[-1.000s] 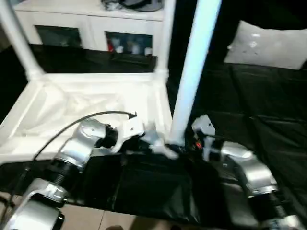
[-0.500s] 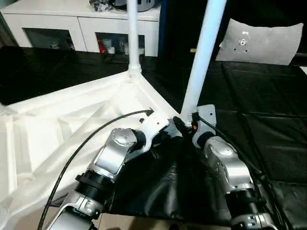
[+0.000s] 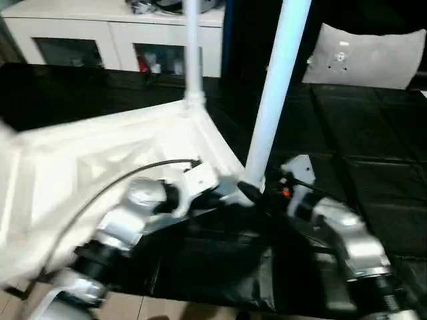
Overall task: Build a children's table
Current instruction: Rotate leg to tighten
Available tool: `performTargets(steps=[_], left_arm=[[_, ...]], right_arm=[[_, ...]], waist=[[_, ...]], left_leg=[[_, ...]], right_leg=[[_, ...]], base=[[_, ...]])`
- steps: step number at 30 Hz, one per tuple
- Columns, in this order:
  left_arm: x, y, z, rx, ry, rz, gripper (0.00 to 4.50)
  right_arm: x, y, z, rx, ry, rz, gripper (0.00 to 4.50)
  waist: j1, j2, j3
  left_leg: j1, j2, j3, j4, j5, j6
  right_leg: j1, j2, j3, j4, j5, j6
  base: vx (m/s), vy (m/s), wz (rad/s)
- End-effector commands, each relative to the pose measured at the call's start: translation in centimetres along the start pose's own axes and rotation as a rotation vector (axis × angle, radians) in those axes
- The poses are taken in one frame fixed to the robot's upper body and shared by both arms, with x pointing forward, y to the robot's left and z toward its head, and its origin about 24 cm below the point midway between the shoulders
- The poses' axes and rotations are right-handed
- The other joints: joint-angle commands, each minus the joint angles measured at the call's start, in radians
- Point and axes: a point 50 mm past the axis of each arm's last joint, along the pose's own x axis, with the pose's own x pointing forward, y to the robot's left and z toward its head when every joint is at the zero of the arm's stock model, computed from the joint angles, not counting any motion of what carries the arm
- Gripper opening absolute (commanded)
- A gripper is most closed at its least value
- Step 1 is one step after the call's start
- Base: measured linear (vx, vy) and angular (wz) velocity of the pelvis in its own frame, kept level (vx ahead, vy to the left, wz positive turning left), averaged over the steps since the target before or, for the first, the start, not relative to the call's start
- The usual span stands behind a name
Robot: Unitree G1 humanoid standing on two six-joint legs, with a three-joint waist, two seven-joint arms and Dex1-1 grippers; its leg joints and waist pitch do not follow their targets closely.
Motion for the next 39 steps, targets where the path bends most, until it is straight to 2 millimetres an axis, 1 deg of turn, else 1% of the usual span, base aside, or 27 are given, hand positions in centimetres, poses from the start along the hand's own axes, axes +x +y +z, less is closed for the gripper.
performTargets(steps=[1,2,4,7,8,9,11,13,14,15,17,18,19,20,23,24,26,29,30,32,35,37,38,39], left_arm=[[-0.5,-0.2,0.8,0.078,-0.019,-0.148,0.0],[-0.5,-0.2,0.8,0.079,-0.019,-0.151,0.0],[-0.8,0.0,0.8,0.094,-0.013,-0.195,0.0],[-1.1,0.2,0.7,0.122,0.007,-0.253,0.0],[-1.1,0.2,0.7,0.127,0.013,-0.271,0.0],[-1.2,0.2,0.8,0.133,0.017,-0.286,0.0],[-1.1,0.1,0.8,0.14,0.017,-0.313,0.0],[-1.0,-0.1,0.9,0.142,0.013,-0.338,0.0],[-1.0,-0.1,0.9,0.143,0.012,-0.34,0.0],[-0.9,-0.2,0.9,0.145,0.012,-0.343,0.0],[-0.9,-0.2,0.8,0.147,0.01,-0.348,0.0],[-0.9,-0.2,0.8,0.148,0.01,-0.353,0.0],[-0.9,-0.2,0.8,0.149,0.009,-0.355,0.0],[-0.9,-0.2,0.8,0.15,0.009,-0.357,0.0],[-0.9,-0.2,0.7,0.15,0.009,-0.362,0.0],[-0.9,-0.1,0.7,0.15,0.01,-0.364,0.0],[-1.0,-0.1,0.7,0.148,0.009,-0.368,0.0],[-1.0,-0.1,0.7,0.147,0.007,-0.37,0.0],[-1.0,-0.1,0.7,0.147,0.007,-0.371,0.0],[-1.0,-0.1,0.7,0.146,0.006,-0.372,0.0],[-0.9,-0.2,0.6,0.138,0.001,-0.368,0.0],[-0.9,-0.2,0.7,0.117,-0.014,-0.351,0.0],[-0.8,-0.2,0.8,0.105,-0.022,-0.336,0.0],[-0.4,0.0,1.0,0.081,-0.038,-0.279,0.0]], right_arm=[[-0.2,0.1,0.8,-0.084,0.029,0.147,4.45],[-0.2,0.1,0.8,-0.086,0.03,0.151,4.45],[-0.4,0.3,0.8,-0.115,0.065,0.243,4.45],[-0.5,0.9,0.6,-0.134,0.105,0.362,4.45],[-0.5,1.0,0.6,-0.14,0.114,0.393,4.45],[-0.5,1.2,0.5,-0.143,0.124,0.424,4.45],[-0.5,1.3,0.4,-0.151,0.137,0.455,4.45],[-0.4,1.4,0.3,-0.158,0.152,0.484,4.45],[-0.3,1.4,0.3,-0.158,0.153,0.485,4.28],[-0.2,1.3,0.3,-0.154,0.153,0.482,4.09],[-0.1,1.2,0.3,-0.145,0.15,0.479,4.09],[-0.1,1.2,0.4,-0.14,0.145,0.483,4.04],[-0.1,1.2,0.4,-0.139,0.144,0.484,3.83],[-0.1,1.2,0.4,-0.139,0.142,0.485,3.83],[0.0,1.3,0.4,-0.134,0.138,0.496,3.53],[0.0,1.3,0.3,-0.132,0.137,0.501,3.53],[0.0,1.4,0.2,-0.123,0.138,0.515,3.24],[0.0,1.5,0.1,-0.113,0.14,0.523,3.08],[-0.1,1.5,0.1,-0.11,0.142,0.523,3.08],[-0.1,1.5,0.0,-0.102,0.149,0.527,2.84],[-0.2,1.6,-0.1,-0.087,0.15,0.532,2.75],[-0.1,2.0,-0.2,-0.061,0.14,0.541,2.71],[0.0,2.2,-0.2,-0.046,0.132,0.543,2.71],[0.5,3.0,-0.3,0.012,0.116,0.53,2.7]], waist=[[0.004,-0.003,-0.055],[0.005,-0.004,-0.056],[0.011,-0.003,-0.058],[0.017,-0.006,-0.059],[0.018,-0.006,-0.059],[0.021,-0.005,-0.058],[0.023,-0.006,-0.058],[0.028,-0.005,-0.059],[0.029,-0.005,-0.058],[0.032,-0.003,-0.057],[0.036,-0.004,-0.057],[0.036,-0.007,-0.057],[0.037,-0.008,-0.057],[0.037,-0.009,-0.058],[0.038,-0.008,-0.058],[0.037,-0.008,-0.058],[0.038,-0.008,-0.058],[0.038,-0.008,-0.059],[0.039,-0.006,-0.059],[0.038,-0.007,-0.059],[0.039,-0.007,-0.061],[0.039,-0.008,-0.061],[0.04,-0.005,-0.061],[0.04,-0.009,-0.061]], left_leg=[[-0.015,0.04,-0.002,-0.071,-0.122,0.103],[-0.016,0.041,-0.001,-0.071,-0.118,0.103],[-0.013,0.044,0.0,-0.069,-0.097,0.104],[-0.015,0.043,0.002,-0.067,-0.08,0.115],[-0.015,0.043,0.002,-0.067,-0.078,0.115],[-0.017,0.043,0.001,-0.067,-0.07,0.116],[-0.017,0.044,0.002,-0.067,-0.068,0.113],[-0.015,0.046,0.002,-0.067,-0.069,0.107],[-0.015,0.045,0.003,-0.067,-0.071,0.105],[-0.014,0.046,0.002,-0.068,-0.071,0.1],[-0.013,0.046,0.003,-0.069,-0.078,0.094],[-0.014,0.045,0.003,-0.069,-0.078,0.092],[-0.015,0.045,0.003,-0.069,-0.08,0.092],[-0.015,0.045,0.003,-0.069,-0.08,0.092],[-0.016,0.045,0.002,-0.069,-0.072,0.093],[-0.016,0.045,0.002,-0.069,-0.071,0.094],[-0.016,0.044,0.003,-0.069,-0.074,0.093],[-0.016,0.044,0.002,-0.069,-0.072,0.094],[-0.016,0.045,0.002,-0.069,-0.074,0.093],[-0.015,0.045,0.002,-0.069,-0.074,0.091],[-0.016,0.045,0.002,-0.069,-0.066,0.092],[-0.016,0.045,0.003,-0.068,-0.064,0.092],[-0.017,0.045,0.003,-0.068,-0.063,0.092],[-0.016,0.046,0.003,-0.068,-0.061,0.09]], right_leg=[[0.066,-0.079,0.05,-0.084,-0.373,-0.155],[0.067,-0.08,0.05,-0.082,-0.366,-0.155],[0.066,-0.08,0.053,-0.075,-0.316,-0.172],[0.068,-0.08,0.053,-0.07,-0.274,-0.189],[0.069,-0.081,0.053,-0.07,-0.274,-0.19],[0.07,-0.082,0.053,-0.069,-0.271,-0.19],[0.07,-0.082,0.052,-0.069,-0.272,-0.191],[0.068,-0.082,0.052,-0.07,-0.282,-0.19],[0.068,-0.082,0.052,-0.07,-0.287,-0.19],[0.067,-0.082,0.053,-0.07,-0.292,-0.19],[0.067,-0.082,0.052,-0.072,-0.303,-0.186],[0.068,-0.081,0.053,-0.072,-0.305,-0.181],[0.069,-0.082,0.053,-0.071,-0.312,-0.177],[0.069,-0.082,0.052,-0.072,-0.316,-0.174],[0.069,-0.082,0.052,-0.072,-0.313,-0.169],[0.068,-0.081,0.052,-0.072,-0.312,-0.17],[0.069,-0.082,0.051,-0.073,-0.321,-0.166],[0.069,-0.082,0.051,-0.073,-0.319,-0.169],[0.069,-0.082,0.051,-0.073,-0.32,-0.169],[0.069,-0.081,0.051,-0.072,-0.317,-0.17],[0.069,-0.081,0.051,-0.07,-0.298,-0.176],[0.07,-0.081,0.051,-0.07,-0.296,-0.176],[0.07,-0.081,0.051,-0.07,-0.298,-0.176],[0.071,-0.081,0.052,-0.07,-0.299,-0.174]], base=[[0.0,0.0,0.0],[0.0,0.0,0.0],[0.0,0.0,0.0],[0.0,0.0,0.0],[0.0,0.0,0.0],[0.0,0.0,0.0],[0.0,0.0,0.0],[0.0,0.0,0.0],[0.0,0.0,0.0],[0.0,0.0,0.0],[0.0,0.0,0.0],[0.0,0.0,0.0],[0.0,0.0,0.0],[0.0,0.0,0.0],[0.0,0.0,0.0],[0.0,0.0,0.0],[0.0,0.0,0.0],[0.0,0.0,0.0],[0.0,0.0,0.0],[0.0,0.0,0.0],[0.0,0.0,0.0],[0.0,0.0,0.0],[0.0,0.0,0.0],[0.0,0.0,0.0]])
